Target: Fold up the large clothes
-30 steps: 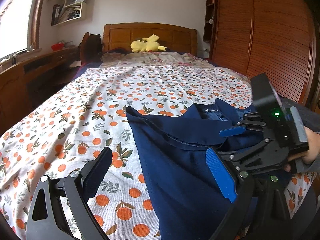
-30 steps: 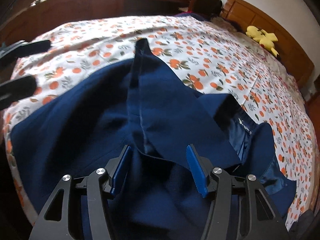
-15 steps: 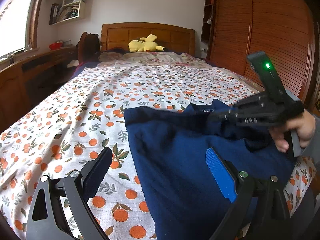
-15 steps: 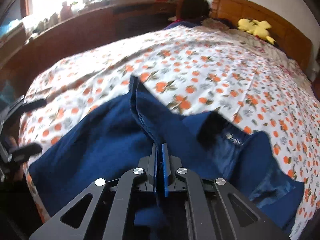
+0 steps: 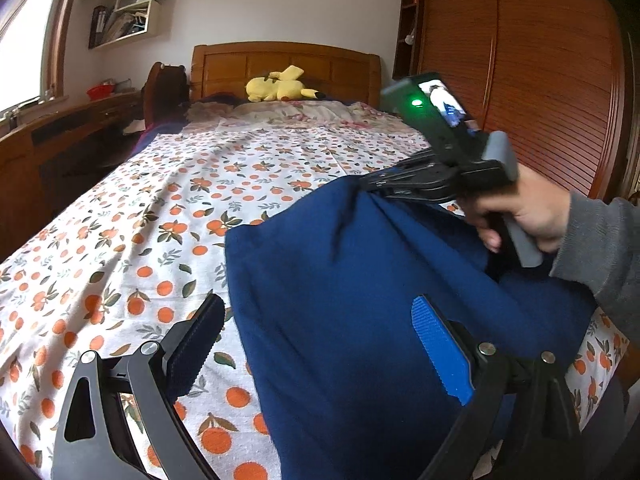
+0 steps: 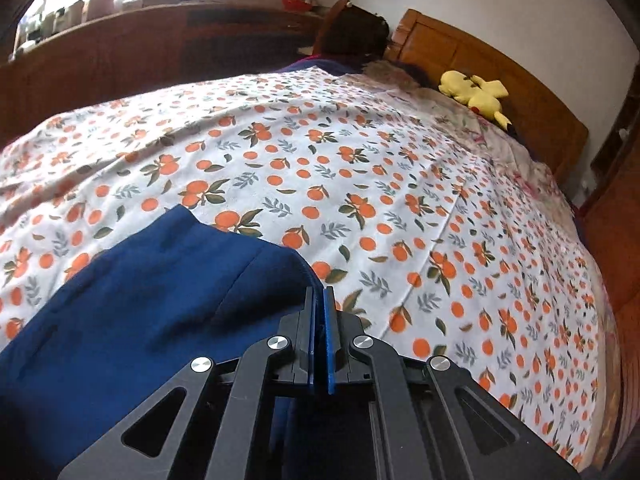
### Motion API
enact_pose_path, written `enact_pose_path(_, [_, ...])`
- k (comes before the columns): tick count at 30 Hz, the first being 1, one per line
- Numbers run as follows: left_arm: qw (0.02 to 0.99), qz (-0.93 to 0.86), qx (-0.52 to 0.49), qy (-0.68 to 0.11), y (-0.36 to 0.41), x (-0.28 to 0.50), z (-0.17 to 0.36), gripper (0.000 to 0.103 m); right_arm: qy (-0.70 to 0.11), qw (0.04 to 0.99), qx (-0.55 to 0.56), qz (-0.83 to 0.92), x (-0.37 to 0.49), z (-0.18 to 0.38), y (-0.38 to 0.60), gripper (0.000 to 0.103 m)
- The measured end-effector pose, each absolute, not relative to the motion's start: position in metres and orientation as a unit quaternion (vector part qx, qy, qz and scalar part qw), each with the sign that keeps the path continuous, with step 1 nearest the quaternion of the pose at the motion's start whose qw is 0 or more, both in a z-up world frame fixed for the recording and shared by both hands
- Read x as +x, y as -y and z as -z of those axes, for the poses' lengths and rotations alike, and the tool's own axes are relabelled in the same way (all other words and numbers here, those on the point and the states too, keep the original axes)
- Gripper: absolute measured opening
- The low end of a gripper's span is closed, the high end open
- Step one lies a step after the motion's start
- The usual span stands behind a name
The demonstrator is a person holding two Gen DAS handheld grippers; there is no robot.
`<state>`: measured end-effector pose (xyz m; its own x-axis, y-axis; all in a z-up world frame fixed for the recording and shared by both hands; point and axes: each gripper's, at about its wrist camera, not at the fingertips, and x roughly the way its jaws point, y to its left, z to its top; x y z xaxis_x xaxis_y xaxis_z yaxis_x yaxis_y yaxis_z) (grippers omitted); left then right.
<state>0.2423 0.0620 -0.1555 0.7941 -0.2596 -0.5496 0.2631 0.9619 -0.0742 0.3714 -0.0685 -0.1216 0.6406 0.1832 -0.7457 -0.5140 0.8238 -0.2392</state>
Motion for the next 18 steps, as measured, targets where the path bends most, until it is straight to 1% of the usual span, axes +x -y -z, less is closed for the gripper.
enact_pose_path(2, [0.947, 0.14, 0.004, -0.291, -0.061, 0.244, 0.156, 0.096, -0.375, 0.884, -0.206, -0.186, 0.374, 0.12, 0.071, 0.016])
enact_pose_path(3, [0.946, 0.141, 0.003, -0.291, -0.06, 0.244, 0.157, 0.096, -0.373, 0.888, -0.195, -0.184, 0.373, 0.117, 0.075, 0.034])
enact_pose_path(4, [0.946, 0.142, 0.002, -0.291, -0.059, 0.245, 0.157, 0.096, -0.367, 0.893, -0.184, -0.182, 0.371, 0.111, 0.08, 0.045])
enact_pose_path(7, [0.946, 0.147, 0.001, -0.29, -0.054, 0.246, 0.155, 0.096, -0.359, 0.899, -0.176, -0.178, 0.367, 0.097, 0.096, 0.045])
enact_pose_path(12, [0.945, 0.16, 0.002, -0.286, -0.039, 0.25, 0.153, 0.096, -0.356, 0.909, -0.167, -0.137, 0.357, 0.076, 0.161, 0.045])
enact_pose_path(18, [0.943, 0.168, 0.007, -0.287, -0.021, 0.258, 0.156, 0.096, -0.397, 0.904, -0.147, -0.055, 0.356, 0.093, 0.251, 0.045])
